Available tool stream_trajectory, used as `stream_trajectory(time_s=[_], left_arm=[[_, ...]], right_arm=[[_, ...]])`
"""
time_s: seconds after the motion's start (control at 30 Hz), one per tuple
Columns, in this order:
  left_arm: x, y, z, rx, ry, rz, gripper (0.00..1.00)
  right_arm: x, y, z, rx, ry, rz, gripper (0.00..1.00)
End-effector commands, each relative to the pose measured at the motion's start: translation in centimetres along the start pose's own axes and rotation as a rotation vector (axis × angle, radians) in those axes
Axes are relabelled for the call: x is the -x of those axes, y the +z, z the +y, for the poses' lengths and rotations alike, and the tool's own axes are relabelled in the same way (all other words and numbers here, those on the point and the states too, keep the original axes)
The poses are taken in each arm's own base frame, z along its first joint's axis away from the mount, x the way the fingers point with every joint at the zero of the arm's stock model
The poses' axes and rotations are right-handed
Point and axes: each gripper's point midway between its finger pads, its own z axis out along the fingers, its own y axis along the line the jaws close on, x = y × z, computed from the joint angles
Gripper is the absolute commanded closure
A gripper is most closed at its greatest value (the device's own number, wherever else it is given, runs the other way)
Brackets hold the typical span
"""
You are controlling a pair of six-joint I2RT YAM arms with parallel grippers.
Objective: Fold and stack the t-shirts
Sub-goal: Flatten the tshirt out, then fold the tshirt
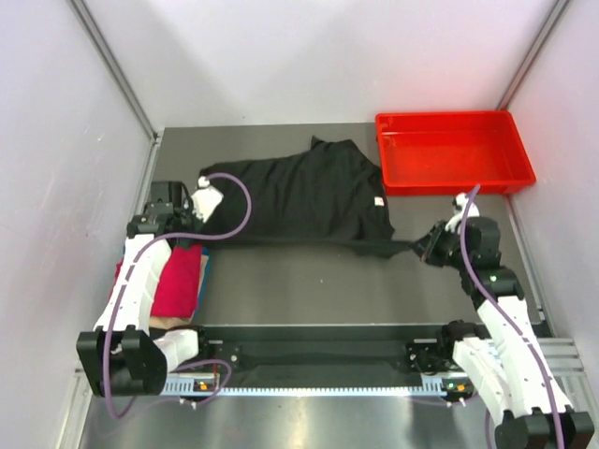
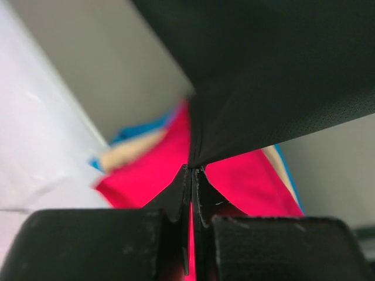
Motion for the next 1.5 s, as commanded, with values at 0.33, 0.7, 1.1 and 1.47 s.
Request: stream_trajectory(time_s=[0.33, 0.7, 1.1, 1.47], left_arm=[[-5.8, 3.3, -2.6, -0.051, -0.014, 0.198, 1.0], [-0.4, 9.8, 2.8, 0.047, -0.099, 0.176, 1.0], [0.9, 14.2, 4.2, 0.06, -0.112, 0.196, 1.0], [1.6, 15.9, 4.9, 0.074, -0.13, 0.2, 0.95]], right_arm=[[-4.2, 2.8, 0.5, 0.085, 0.097, 0.157, 1.0], [4.6, 15.3, 3.0, 0.001, -0.281, 0.139, 1.0], [7.4, 22.5, 3.1, -0.013, -0.454, 0.24, 1.0], [8.3, 23.5, 1.7, -0.102, -0.48, 0.254, 0.97]])
